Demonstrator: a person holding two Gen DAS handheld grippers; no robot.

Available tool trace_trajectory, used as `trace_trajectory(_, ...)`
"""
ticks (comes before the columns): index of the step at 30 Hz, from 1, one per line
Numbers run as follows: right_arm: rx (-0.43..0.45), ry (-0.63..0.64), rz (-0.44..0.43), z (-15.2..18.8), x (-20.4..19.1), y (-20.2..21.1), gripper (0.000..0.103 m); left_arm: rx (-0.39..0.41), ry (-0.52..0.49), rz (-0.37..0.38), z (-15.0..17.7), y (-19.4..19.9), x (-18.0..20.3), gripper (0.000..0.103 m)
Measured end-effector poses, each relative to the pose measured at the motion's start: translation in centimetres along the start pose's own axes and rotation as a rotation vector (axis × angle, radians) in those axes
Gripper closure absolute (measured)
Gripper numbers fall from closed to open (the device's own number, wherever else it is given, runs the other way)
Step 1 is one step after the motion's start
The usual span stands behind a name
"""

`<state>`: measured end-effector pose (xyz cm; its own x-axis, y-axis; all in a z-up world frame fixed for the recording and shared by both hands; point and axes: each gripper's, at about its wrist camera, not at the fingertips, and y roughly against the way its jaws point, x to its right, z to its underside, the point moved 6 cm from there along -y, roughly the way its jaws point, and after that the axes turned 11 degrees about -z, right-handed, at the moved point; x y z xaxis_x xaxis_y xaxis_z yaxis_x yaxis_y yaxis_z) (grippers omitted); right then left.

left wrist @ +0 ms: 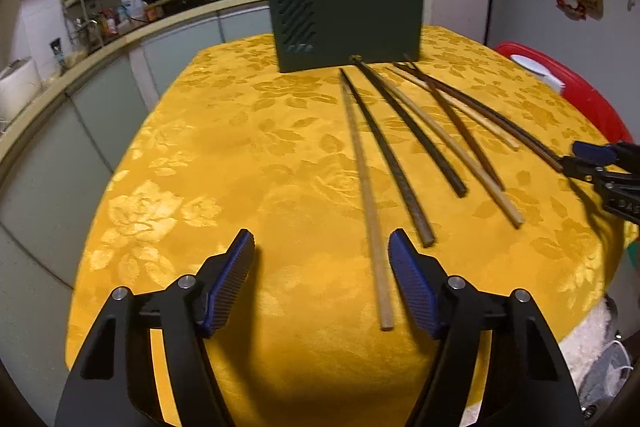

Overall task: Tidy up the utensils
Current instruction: 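Close the left tool on a light bamboo chopstick while the right tool grips a dark chopstick, then lift both held chopsticks and carry them above the green holder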

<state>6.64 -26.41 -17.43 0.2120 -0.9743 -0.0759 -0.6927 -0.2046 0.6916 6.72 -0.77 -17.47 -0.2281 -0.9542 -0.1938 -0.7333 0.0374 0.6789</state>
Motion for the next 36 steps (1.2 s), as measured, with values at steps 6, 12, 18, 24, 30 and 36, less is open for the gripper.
trace_trajectory(6,0.019,-0.019,-0.066,-0.1,-0.4,-0.2,0.079,-0.007,0.012,0.059,0.3,0.3,0.6,0.045)
trace_trajectory(12,0.049,-0.011,-0.085,-0.2,-0.8,-0.4,0.083,0.018,-0.001,0.072,0.4,0.7,1.2,0.072)
trace_trajectory(18,0.049,-0.021,-0.093,-0.3,-0.8,-0.5,0.094,0.051,-0.07,0.066,0.5,1.2,2.4,0.095)
trace_trajectory(24,0.031,-0.045,-0.106,-0.5,-0.7,-0.5,0.095,0.036,-0.046,0.065,0.3,1.2,1.8,0.097)
trace_trajectory(30,0.064,-0.035,-0.103,-1.2,-0.8,1.3,0.095,0.098,0.006,0.074,-1.3,3.0,0.3,0.097)
trace_trajectory(36,0.159,-0.037,-0.103,-3.6,-0.6,4.8,0.095,0.175,0.045,0.062,-3.4,5.5,-1.2,0.097)
